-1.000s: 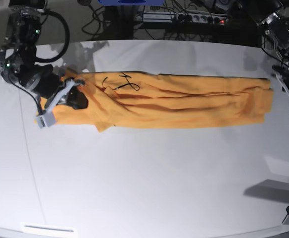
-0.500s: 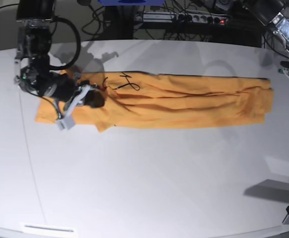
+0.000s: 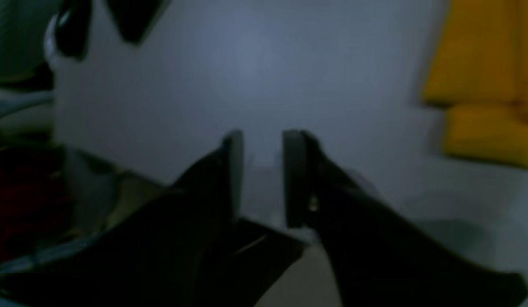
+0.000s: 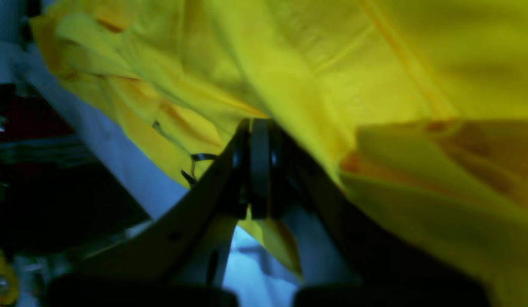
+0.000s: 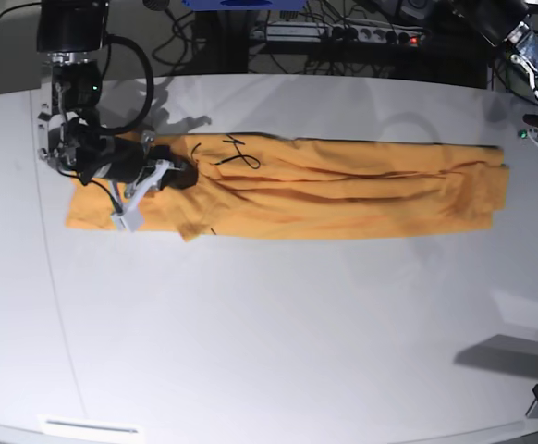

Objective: Fold the T-shirt properly

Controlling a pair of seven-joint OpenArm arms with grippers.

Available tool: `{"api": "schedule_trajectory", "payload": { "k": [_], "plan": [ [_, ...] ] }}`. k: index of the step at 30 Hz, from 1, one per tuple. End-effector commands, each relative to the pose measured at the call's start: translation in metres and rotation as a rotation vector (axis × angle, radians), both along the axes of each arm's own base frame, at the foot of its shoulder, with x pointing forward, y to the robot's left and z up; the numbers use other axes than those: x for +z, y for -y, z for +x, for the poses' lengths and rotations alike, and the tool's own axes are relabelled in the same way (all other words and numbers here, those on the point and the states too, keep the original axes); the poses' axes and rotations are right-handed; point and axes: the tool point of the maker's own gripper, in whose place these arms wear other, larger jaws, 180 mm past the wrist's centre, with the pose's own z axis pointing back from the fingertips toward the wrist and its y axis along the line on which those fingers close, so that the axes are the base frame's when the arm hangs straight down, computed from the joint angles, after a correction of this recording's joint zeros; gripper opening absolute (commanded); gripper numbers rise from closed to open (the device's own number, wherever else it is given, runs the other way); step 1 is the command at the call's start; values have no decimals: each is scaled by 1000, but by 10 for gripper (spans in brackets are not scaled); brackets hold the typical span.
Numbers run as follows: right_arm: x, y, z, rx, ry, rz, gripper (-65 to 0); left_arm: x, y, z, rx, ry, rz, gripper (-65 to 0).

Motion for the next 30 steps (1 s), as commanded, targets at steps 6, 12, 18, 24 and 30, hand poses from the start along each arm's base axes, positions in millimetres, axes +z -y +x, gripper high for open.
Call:
{"api": "schedule_trajectory", "payload": {
  "k": [6, 12, 18, 24, 30],
  "plan": [
    [10, -3, 8, -21, 5, 90, -650, 12, -12, 6, 11, 38, -62, -212],
    [12, -4, 10, -17, 10, 92, -650, -13, -9, 8, 18, 69, -218, -160],
    [12, -4, 10, -17, 10, 92, -650, -54, -3, 5, 75, 67, -388, -160],
    [12, -4, 9, -17, 9, 92, -650, -50, 4, -1, 111, 136, -548, -160],
    [12, -4, 9, -17, 9, 92, -650, -24, -11, -17, 145, 219, -616, -160]
  ]
}}
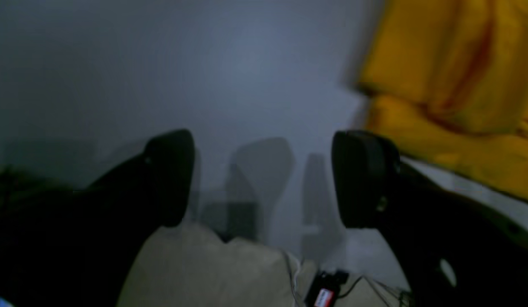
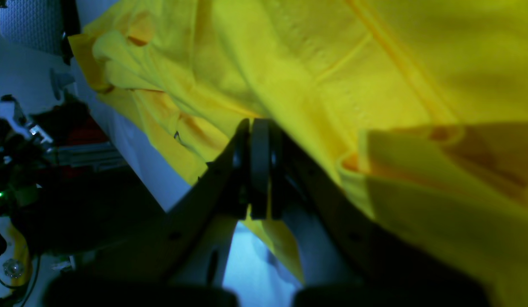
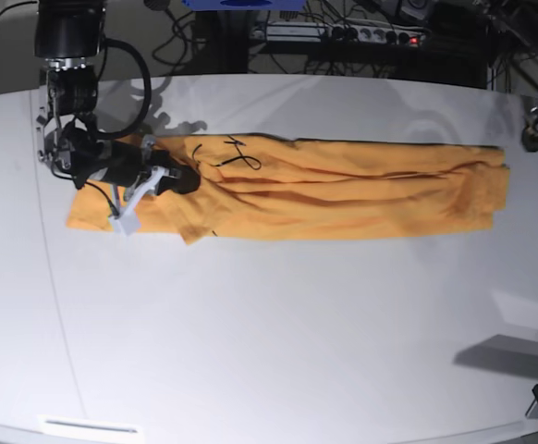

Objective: Fold the T-shirt properly

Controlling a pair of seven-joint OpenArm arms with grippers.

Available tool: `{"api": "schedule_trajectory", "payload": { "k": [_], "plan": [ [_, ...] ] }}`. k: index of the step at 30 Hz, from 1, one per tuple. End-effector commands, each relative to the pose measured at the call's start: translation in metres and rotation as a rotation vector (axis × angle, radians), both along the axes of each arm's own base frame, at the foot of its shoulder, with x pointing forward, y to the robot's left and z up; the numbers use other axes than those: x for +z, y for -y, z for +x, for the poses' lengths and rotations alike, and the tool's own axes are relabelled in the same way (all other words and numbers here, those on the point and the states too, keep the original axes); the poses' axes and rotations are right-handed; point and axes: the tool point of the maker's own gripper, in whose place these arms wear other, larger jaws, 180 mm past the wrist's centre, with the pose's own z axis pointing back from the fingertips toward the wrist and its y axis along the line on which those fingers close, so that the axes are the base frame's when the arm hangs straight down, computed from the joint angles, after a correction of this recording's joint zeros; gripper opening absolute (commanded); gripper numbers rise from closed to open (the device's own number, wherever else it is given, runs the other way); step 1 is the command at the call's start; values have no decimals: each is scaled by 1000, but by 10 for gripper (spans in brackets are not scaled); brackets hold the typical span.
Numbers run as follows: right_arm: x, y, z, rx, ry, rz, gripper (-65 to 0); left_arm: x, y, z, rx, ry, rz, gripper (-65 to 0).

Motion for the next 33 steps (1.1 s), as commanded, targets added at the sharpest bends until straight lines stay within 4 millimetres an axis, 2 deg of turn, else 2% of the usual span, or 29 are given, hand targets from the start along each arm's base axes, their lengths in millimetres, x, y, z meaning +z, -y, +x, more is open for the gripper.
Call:
{"api": "schedule_trajectory", "payload": {
  "k": [1, 10, 13, 19, 27, 33],
  "plan": [
    [6, -1, 4, -1, 15, 18, -650, 21, -8, 9, -25, 51, 35, -160],
    [6, -1, 4, -1, 15, 18, -650, 31, -8, 19, -37, 94, 34, -153],
    [6, -1, 4, -1, 15, 18, -650, 28, 1, 33, -86, 81, 28, -153],
    [6, -2, 4, 1, 14, 18, -650, 33, 6, 52, -146, 79, 47, -153],
    [6, 1, 4, 1, 14, 10, -650, 3, 5, 47, -102, 38, -60, -153],
    [6, 2, 4, 1, 14, 7, -650, -3, 7, 51, -86, 45, -95, -156]
  ]
}}
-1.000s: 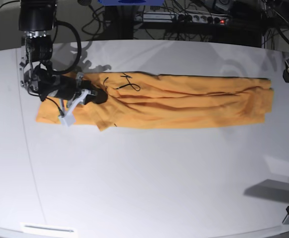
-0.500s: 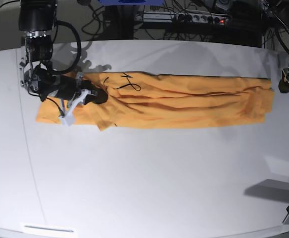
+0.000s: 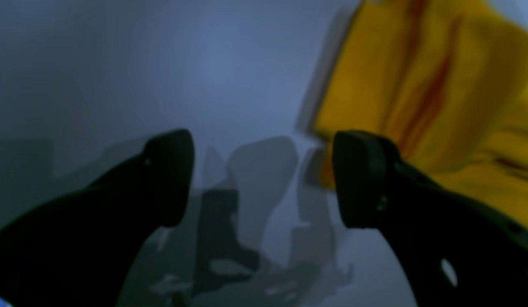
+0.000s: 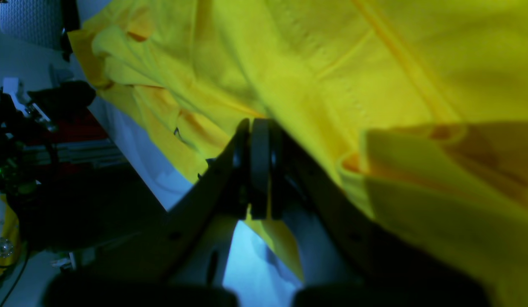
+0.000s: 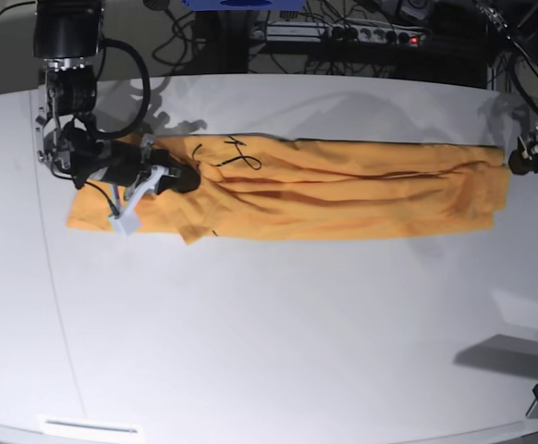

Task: Fold the T-shirt properly
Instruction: 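Lower the left gripper onto the strip's other end and grasp it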

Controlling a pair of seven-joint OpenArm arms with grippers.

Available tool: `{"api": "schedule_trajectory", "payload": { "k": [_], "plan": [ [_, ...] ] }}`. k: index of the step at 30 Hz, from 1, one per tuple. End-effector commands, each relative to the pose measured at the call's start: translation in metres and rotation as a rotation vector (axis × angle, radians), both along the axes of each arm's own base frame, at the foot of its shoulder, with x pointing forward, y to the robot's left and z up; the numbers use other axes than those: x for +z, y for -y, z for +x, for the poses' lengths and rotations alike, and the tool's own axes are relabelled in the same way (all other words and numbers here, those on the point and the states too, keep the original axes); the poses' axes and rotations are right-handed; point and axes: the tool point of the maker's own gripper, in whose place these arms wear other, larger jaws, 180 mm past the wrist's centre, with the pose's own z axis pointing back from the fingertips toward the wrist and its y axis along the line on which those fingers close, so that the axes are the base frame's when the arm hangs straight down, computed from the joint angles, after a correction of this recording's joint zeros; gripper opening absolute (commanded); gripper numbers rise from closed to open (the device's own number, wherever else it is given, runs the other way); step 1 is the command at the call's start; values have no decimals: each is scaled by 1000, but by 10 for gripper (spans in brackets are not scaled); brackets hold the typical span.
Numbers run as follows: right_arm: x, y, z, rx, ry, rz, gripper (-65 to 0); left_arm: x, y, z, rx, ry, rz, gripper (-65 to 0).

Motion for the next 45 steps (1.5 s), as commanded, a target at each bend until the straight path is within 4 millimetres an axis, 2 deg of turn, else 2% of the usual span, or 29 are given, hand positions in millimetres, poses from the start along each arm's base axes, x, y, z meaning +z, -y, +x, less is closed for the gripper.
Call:
{"api": "schedule_trajectory", "payload": {
  "k": [1, 6, 15, 20, 25, 34, 38, 45],
  "plan": [
    [6, 1, 5, -5, 17, 11, -650, 18, -12, 6, -6, 33, 42, -156],
    [6, 1, 5, -5, 17, 10, -650, 18, -12, 5, -4, 37, 44, -156],
    [8, 1, 8, -4, 23, 10, -650, 36, -10, 16, -41, 70, 107, -156],
    [8, 1, 8, -7, 25, 10, -650, 34, 1, 17, -62, 93, 120, -158],
    [8, 1, 9, -7, 26, 10, -650, 21, 27, 33, -151, 108, 115, -158],
    [8, 1, 8, -6, 25, 10, -650, 22, 31, 38, -154, 130, 109, -160],
    [8, 1, 8, -6, 25, 10, -650, 12, 39, 34, -143, 127, 77, -160],
    [8, 1, 8, -4, 24, 10, -650, -23, 53, 21, -102, 80, -23, -160]
  ]
}}
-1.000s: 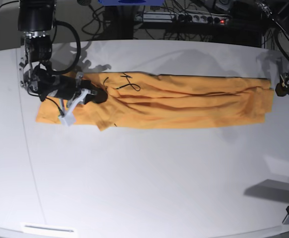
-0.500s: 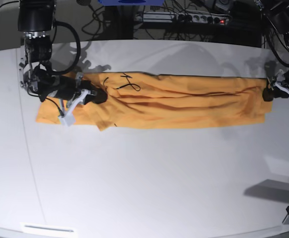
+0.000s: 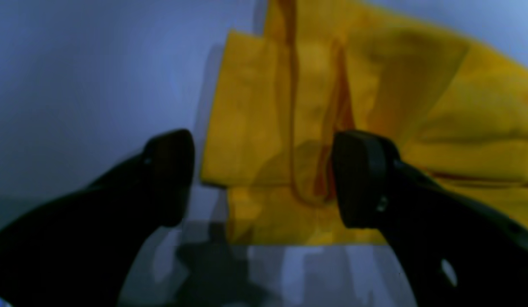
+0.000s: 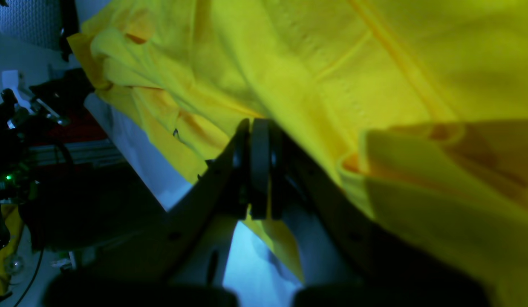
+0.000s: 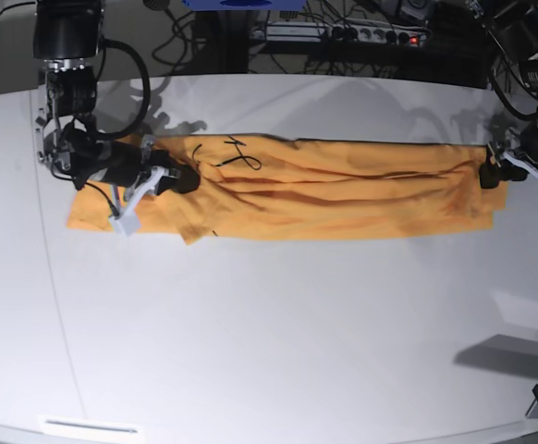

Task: Fold the T-shirt properly
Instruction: 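Lower the left gripper onto the strip's other end and grasp it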

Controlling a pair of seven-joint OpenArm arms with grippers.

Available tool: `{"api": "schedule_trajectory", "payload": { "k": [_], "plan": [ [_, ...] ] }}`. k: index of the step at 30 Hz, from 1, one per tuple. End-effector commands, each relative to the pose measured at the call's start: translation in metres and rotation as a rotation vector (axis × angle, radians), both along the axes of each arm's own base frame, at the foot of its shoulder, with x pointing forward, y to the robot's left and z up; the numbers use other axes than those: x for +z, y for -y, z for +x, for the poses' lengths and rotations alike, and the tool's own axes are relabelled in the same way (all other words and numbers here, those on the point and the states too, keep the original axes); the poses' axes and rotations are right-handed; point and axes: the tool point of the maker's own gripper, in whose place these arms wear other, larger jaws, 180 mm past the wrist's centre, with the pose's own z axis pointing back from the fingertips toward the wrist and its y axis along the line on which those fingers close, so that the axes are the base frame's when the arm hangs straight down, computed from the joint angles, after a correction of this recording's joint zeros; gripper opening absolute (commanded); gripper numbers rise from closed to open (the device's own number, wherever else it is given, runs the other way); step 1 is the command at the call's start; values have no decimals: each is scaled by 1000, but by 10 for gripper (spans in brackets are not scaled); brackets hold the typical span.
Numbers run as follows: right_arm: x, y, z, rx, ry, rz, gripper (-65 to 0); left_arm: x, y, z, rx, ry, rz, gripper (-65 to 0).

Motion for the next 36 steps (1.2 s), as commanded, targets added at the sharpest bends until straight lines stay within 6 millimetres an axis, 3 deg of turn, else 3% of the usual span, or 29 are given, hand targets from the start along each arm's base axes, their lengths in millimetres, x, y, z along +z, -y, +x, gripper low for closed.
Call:
{"api": "schedule_trajectory", "payload": {
  "k": [1, 6, 12, 19, 26, 36],
  "plan": [
    [8, 1, 7, -3, 24, 11, -650, -5, -1, -6, -11, -50, 6, -160],
    [8, 1, 7, -3, 24, 11, -650, -11, -4, -9, 9, -61, -13, -160],
    [8, 1, 8, -3, 27, 11, -650, -28, 9, -16, 17, -88, -63, -160],
    [10, 1, 10, -4, 32, 11, -650, -32, 12, -19, 13, -100, -69, -160],
    [10, 1, 12, -4, 35, 11, -650, -50, 46, -17, -57, -134, -107, -161],
    [11, 1, 12, -4, 35, 11, -650, -55, 54, -18, -61, -140, -122, -163]
  ]
}}
